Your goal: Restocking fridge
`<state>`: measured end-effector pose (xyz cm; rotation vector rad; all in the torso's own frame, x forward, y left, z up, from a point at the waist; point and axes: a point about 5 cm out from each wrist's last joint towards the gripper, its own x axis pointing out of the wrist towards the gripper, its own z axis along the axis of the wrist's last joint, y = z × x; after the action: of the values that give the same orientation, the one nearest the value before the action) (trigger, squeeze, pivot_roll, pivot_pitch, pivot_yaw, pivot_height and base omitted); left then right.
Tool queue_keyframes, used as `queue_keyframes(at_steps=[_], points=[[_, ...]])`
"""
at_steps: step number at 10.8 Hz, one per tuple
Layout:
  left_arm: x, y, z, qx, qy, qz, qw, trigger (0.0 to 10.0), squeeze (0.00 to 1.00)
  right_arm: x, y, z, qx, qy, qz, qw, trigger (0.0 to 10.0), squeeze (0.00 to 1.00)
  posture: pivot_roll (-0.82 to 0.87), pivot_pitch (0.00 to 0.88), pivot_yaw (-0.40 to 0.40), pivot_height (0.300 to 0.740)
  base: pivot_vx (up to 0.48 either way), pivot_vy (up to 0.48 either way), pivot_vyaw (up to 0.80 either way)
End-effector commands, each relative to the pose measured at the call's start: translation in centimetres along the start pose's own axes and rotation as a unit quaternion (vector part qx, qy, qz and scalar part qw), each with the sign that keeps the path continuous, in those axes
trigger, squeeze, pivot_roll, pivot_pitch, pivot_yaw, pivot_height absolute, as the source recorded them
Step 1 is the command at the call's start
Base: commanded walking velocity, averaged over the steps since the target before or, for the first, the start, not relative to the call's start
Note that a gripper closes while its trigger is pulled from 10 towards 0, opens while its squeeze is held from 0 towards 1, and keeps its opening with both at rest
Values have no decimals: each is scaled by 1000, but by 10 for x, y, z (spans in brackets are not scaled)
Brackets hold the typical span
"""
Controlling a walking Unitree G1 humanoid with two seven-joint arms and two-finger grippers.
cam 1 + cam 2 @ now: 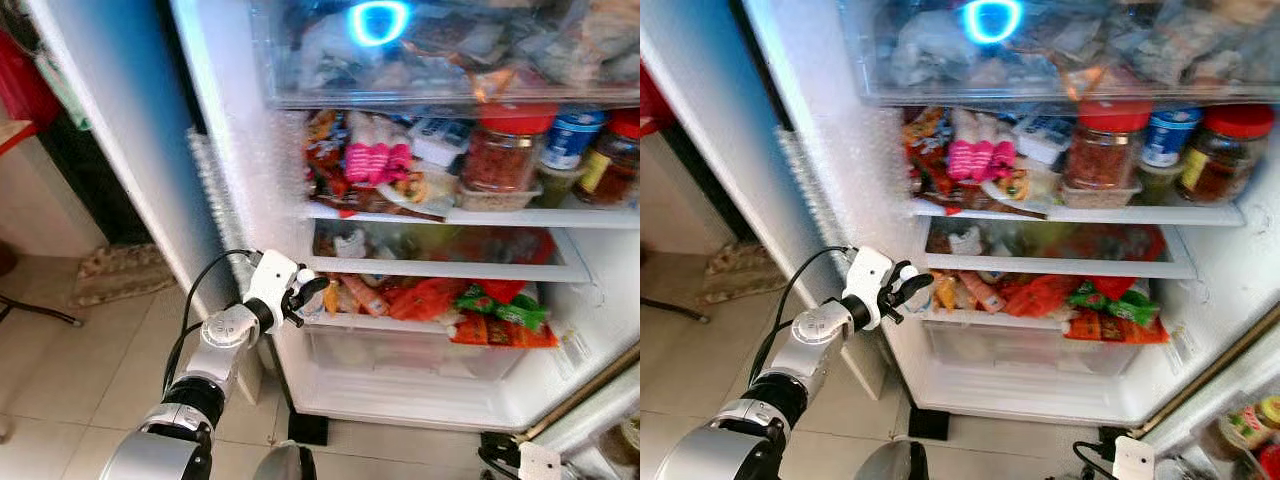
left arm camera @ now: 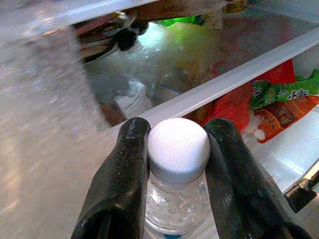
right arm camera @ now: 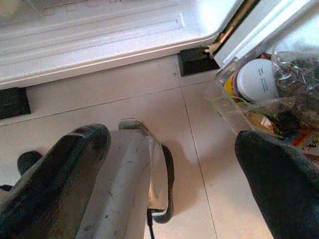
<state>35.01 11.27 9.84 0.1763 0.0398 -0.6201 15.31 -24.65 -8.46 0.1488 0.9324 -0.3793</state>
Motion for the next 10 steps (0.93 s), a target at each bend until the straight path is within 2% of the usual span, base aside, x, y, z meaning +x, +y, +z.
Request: queue_keyframes(at_steps=[1, 3, 5, 10], points=[[2, 0, 3, 8, 3, -4, 1000, 10000, 0, 0, 0, -1, 1, 0, -1, 1000, 10000, 0, 33, 22, 93, 649, 0, -259, 0], [2, 0, 2, 12, 5, -7, 1000, 10000, 0, 0, 1, -1, -1, 1, 2, 1000, 10000, 0, 33, 20, 94, 649, 0, 0, 0], [2, 0, 1, 14, 8, -7, 1000, 10000, 0, 0, 1, -1, -2, 1, 4, 1000, 10000, 0, 31, 13, 95, 649, 0, -458, 0], [2, 1, 2, 8, 4, 0, 1000, 10000, 0, 0, 2, -2, -4, 3, 6, 1000, 10000, 0, 38, 17, 92, 649, 0, 0, 0]])
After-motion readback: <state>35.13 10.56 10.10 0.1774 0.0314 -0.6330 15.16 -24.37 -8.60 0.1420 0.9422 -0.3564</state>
